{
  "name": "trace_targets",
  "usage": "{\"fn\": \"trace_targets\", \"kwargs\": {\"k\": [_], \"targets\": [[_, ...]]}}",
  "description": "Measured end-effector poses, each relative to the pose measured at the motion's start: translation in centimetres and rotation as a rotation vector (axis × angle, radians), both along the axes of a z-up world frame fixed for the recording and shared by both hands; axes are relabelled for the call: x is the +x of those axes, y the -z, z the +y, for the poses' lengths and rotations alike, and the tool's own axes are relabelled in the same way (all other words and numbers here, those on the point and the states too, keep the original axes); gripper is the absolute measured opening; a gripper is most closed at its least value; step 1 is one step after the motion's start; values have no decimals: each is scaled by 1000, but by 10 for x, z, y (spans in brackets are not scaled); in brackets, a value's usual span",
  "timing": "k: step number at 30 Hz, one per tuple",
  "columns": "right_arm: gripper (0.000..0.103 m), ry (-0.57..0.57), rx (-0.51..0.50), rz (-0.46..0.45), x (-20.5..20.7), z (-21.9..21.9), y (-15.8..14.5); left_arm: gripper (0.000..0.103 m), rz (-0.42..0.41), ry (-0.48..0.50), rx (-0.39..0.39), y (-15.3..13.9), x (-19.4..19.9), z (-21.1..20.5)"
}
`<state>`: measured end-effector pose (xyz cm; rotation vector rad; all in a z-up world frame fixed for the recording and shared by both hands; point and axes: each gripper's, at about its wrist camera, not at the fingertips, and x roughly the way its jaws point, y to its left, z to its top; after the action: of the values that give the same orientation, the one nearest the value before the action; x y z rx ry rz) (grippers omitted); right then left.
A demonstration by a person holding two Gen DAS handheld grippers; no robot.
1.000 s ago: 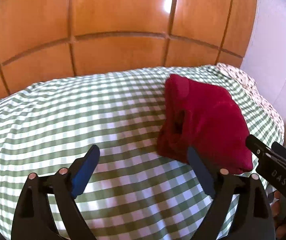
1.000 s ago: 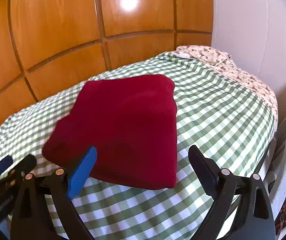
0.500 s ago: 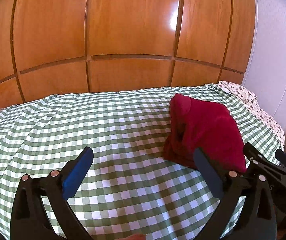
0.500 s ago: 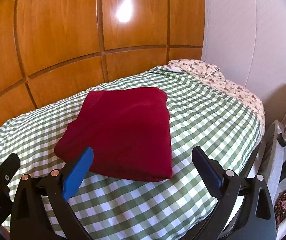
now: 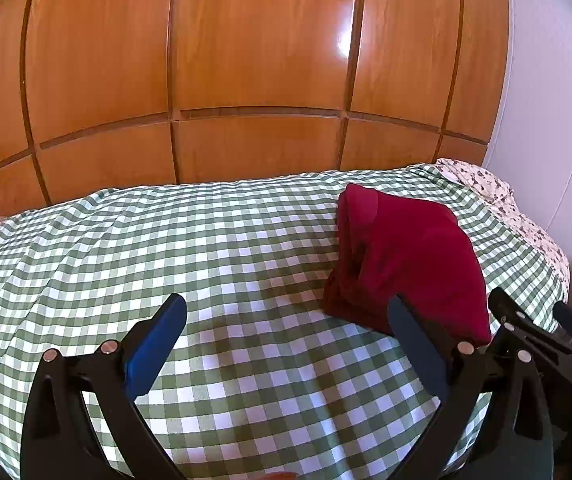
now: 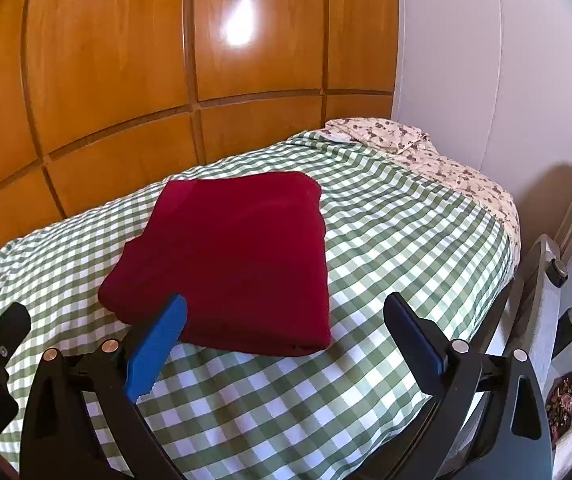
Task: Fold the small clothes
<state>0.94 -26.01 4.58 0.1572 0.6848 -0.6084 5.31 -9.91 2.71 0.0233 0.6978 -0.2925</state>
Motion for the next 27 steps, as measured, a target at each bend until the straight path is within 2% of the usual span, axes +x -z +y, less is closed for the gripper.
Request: {"fn": "trace_targets", "kwargs": {"k": [27], "targets": [[99,-6,17,-7,1,-1,2,100,-21,20,9,-8,-5,-3]]}}
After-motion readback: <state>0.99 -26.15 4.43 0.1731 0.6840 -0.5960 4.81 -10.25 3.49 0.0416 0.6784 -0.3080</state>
